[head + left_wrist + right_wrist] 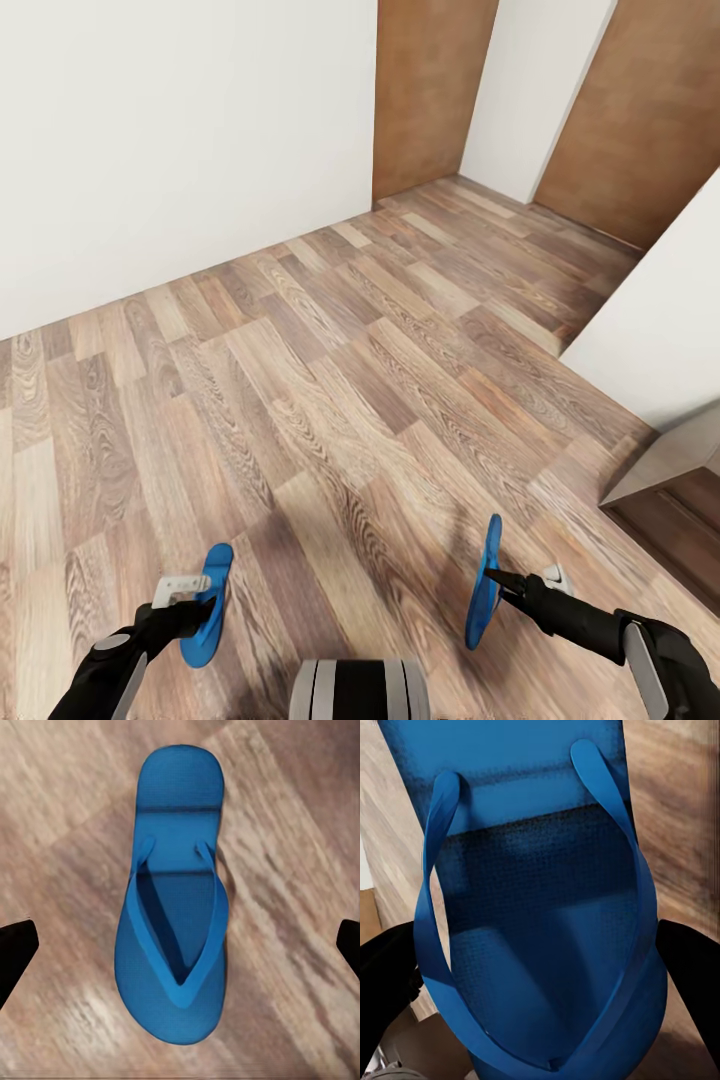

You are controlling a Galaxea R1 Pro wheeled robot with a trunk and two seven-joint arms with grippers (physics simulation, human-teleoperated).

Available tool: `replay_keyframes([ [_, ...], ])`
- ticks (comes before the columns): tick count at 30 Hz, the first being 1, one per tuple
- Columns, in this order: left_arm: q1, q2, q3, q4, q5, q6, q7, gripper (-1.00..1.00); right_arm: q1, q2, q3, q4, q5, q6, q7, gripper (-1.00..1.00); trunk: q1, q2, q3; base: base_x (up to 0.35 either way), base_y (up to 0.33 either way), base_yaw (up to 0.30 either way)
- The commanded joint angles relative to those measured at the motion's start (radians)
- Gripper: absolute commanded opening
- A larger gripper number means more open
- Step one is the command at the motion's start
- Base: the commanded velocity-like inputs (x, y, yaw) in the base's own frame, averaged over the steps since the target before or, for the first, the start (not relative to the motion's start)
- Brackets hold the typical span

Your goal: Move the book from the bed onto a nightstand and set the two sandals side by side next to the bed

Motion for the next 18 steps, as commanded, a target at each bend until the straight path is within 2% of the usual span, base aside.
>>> replay_keyframes([
  [1, 0.0, 0.0, 0.003, -0.001, -0.005, 0.005, -0.007, 1.0, -0.001, -0.002, -0.002, 0.0, -0.002, 0.006, 0.005, -1.0, 0.0, -0.001, -0.005, 0.0, 0.0, 0.0],
  [4, -0.001, 0.0, 0.003, -0.001, -0.005, 0.005, -0.008, 1.0, -0.001, -0.032, -0.006, -0.001, -0.008, 0.007, 0.007, -1.0, 0.002, -0.001, -0.016, 0.0, 0.0, 0.0],
  [6, -0.001, 0.0, 0.003, -0.001, -0.005, 0.005, -0.009, 1.0, 0.0, -0.091, -0.007, -0.002, -0.018, 0.008, 0.013, -1.0, 0.002, -0.002, -0.024, 0.0, 0.0, 0.0],
  [8, 0.0, 0.0, 0.003, -0.001, -0.005, 0.005, -0.009, 1.0, 0.0, -0.113, -0.009, -0.002, -0.035, 0.008, 0.032, -1.0, 0.003, -0.002, -0.032, 0.0, 0.0, 0.0],
  [10, -0.001, 0.0, 0.003, -0.001, -0.005, 0.005, -0.009, 1.0, 0.001, -0.134, -0.011, -0.004, -0.083, 0.009, 0.076, -1.0, 0.004, -0.003, -0.039, 0.0, 0.0, 0.0],
  [11, -0.001, 0.0, 0.003, -0.001, -0.005, 0.005, -0.009, 1.0, 0.001, -0.162, -0.01, -0.004, -0.126, 0.009, 0.103, -1.0, 0.005, -0.003, -0.043, 0.0, 0.0, 0.0],
  [12, -0.001, 0.0, 0.003, -0.001, -0.005, 0.005, -0.009, 1.0, 0.001, -0.178, -0.008, -0.003, -0.149, 0.009, 0.113, -1.0, 0.005, -0.003, -0.047, 0.0, 0.0, 0.0],
  [14, -0.001, 0.0, 0.003, -0.002, -0.005, 0.005, -0.009, 1.0, 0.001, -0.197, -0.008, -0.003, -0.173, 0.009, 0.123, -1.0, 0.006, -0.004, -0.055, 0.0, 0.0, 0.0],
  [18, -0.001, 0.0, 0.003, -0.003, -0.005, 0.005, -0.009, 1.0, 0.001, -0.207, -0.007, -0.003, -0.181, 0.008, 0.129, -1.0, 0.008, -0.004, -0.07, 0.0, 0.0, 0.0],
])
